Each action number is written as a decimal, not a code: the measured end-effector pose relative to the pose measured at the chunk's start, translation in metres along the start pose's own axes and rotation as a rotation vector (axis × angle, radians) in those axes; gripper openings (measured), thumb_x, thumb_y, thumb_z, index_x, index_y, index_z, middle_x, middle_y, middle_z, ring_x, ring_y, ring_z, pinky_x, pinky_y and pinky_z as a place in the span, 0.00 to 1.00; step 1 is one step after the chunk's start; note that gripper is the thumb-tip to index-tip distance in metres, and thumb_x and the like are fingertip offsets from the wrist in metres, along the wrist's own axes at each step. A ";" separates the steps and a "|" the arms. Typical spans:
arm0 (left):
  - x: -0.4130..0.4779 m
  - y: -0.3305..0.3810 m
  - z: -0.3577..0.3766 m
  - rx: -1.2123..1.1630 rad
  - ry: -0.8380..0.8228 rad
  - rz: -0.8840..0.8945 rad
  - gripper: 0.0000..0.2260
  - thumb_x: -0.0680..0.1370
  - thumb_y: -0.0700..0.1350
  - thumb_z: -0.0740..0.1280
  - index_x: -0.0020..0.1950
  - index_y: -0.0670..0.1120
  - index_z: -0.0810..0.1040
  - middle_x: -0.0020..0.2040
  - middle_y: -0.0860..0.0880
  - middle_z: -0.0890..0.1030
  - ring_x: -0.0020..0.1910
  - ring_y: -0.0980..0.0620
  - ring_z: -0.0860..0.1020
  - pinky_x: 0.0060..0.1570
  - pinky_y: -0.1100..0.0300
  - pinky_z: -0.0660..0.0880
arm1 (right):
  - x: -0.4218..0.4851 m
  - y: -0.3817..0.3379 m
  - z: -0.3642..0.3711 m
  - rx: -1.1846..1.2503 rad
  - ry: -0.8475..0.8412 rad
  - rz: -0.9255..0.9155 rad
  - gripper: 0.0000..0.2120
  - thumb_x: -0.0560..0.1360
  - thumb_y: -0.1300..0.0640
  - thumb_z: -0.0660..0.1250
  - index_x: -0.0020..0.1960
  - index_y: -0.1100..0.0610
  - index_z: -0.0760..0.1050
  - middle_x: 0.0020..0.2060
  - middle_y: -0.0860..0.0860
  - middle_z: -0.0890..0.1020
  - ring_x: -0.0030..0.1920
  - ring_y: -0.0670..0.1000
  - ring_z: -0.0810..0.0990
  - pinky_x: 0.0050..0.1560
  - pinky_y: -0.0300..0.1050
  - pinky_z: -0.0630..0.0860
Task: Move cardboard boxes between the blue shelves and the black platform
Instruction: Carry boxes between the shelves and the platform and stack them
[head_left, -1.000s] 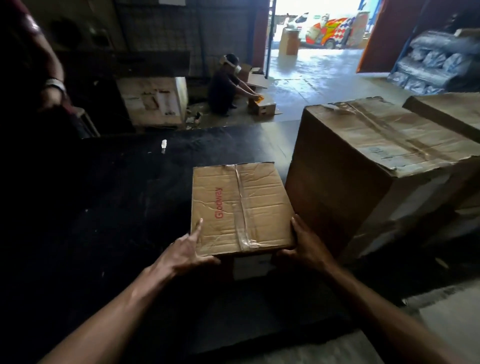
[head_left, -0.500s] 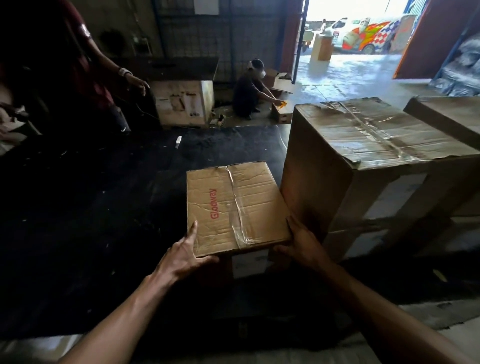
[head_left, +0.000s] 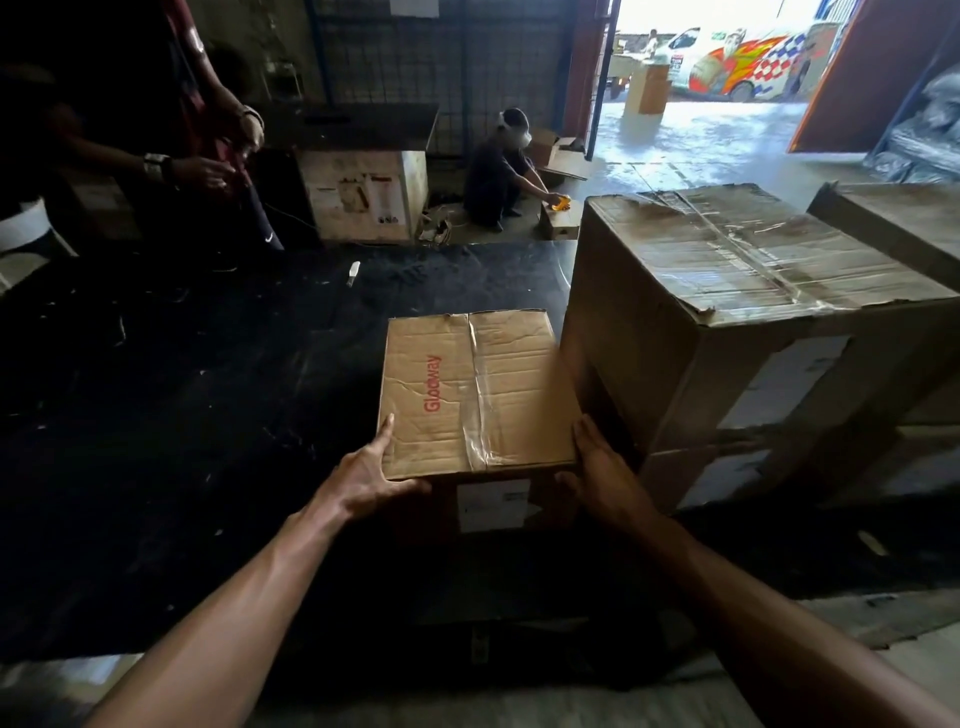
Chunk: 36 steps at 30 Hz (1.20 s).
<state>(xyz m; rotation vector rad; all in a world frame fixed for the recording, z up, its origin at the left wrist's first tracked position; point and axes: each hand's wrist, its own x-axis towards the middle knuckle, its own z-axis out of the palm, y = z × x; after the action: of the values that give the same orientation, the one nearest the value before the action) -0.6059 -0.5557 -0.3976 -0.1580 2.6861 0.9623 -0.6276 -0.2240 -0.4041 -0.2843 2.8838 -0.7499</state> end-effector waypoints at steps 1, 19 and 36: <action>0.000 0.000 0.000 0.012 0.001 -0.004 0.56 0.65 0.62 0.77 0.80 0.55 0.43 0.72 0.46 0.73 0.68 0.49 0.74 0.69 0.58 0.67 | 0.000 -0.001 -0.001 0.000 -0.005 -0.002 0.40 0.78 0.52 0.66 0.79 0.60 0.45 0.79 0.56 0.47 0.78 0.56 0.53 0.74 0.40 0.50; -0.009 0.147 0.066 0.409 -0.050 0.473 0.28 0.75 0.67 0.62 0.70 0.53 0.71 0.65 0.49 0.79 0.61 0.45 0.78 0.56 0.50 0.76 | -0.118 0.050 -0.059 0.007 0.117 0.337 0.33 0.74 0.42 0.70 0.74 0.55 0.66 0.67 0.55 0.75 0.66 0.54 0.74 0.65 0.44 0.69; -0.235 0.439 0.258 0.325 -0.641 1.396 0.34 0.73 0.69 0.66 0.73 0.51 0.71 0.68 0.45 0.77 0.66 0.44 0.75 0.63 0.51 0.73 | -0.541 -0.022 -0.141 -0.249 0.847 1.531 0.38 0.68 0.30 0.67 0.68 0.54 0.72 0.63 0.55 0.79 0.63 0.56 0.77 0.60 0.49 0.72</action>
<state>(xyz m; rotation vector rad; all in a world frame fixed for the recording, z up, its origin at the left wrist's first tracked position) -0.4092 -0.0511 -0.2513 1.8868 1.9939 0.5817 -0.1259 -0.0587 -0.2203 2.3286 2.5375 -0.1367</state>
